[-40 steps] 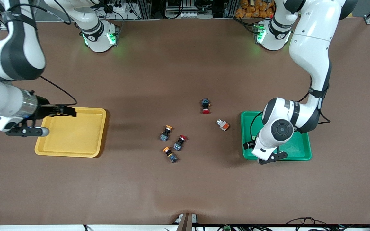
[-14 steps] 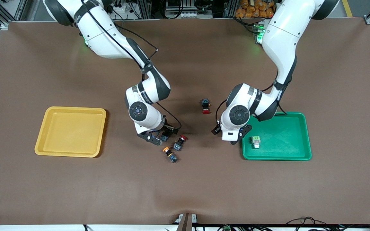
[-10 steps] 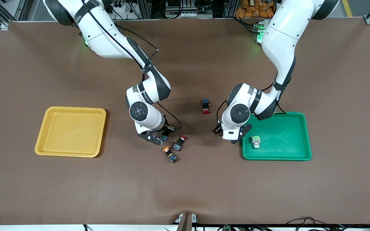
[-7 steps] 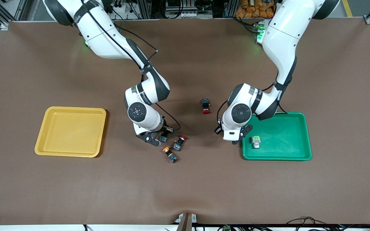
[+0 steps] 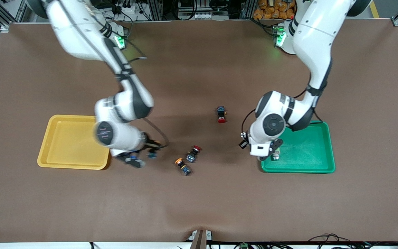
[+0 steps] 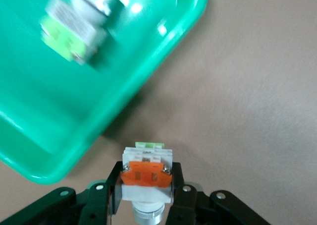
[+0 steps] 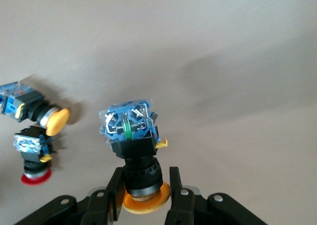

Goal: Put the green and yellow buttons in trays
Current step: 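Place the yellow switch in the yellow tray while the left places orange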

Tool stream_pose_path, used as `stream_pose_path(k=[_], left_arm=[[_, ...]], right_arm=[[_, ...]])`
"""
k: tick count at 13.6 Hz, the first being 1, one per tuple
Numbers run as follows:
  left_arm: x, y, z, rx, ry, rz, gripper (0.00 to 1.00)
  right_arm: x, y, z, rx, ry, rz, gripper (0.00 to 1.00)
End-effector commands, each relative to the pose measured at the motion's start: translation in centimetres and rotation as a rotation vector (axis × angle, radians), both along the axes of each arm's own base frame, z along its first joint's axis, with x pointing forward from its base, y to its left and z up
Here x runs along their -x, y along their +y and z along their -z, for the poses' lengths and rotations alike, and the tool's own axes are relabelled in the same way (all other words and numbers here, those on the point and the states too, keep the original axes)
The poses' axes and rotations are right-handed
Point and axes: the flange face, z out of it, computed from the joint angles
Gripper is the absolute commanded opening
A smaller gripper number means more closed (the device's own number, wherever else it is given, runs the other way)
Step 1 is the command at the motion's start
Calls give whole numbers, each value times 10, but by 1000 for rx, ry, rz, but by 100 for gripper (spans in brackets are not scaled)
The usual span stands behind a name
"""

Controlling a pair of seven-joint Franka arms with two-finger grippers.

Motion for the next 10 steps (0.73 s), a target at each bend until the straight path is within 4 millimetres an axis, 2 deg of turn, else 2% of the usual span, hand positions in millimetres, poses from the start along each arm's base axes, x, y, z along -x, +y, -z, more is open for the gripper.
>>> stream_pose_path(k=[1,3,4,5,6,8,9,10], left_arm=[[-17,25,-62,-5,0,63,0],[-25,64,-86,-1,15,136,0],[-30,89,-87,-17,10,231,0],[-35,118,-79,-37,19,291,0],[-38,140,-67,-53,27,327,0],[-32,154,-46,-108,19,382,0],[-34,175,-37,-125,5,378,0],[-33,183,-24,-119,-7,390,0]], right_arm=[[8,-59,-34,-7,85,-48,0],[14,-105,-36,33,178,-84,0],[15,-131,-35,54,207,-88,0],[14,-156,-34,64,223,-98,0],[15,-179,-30,49,243,-114,0],[14,-217,-24,33,244,-125,0],[13,-234,-22,34,237,-133,0],[12,-244,-17,28,235,-150,0]])
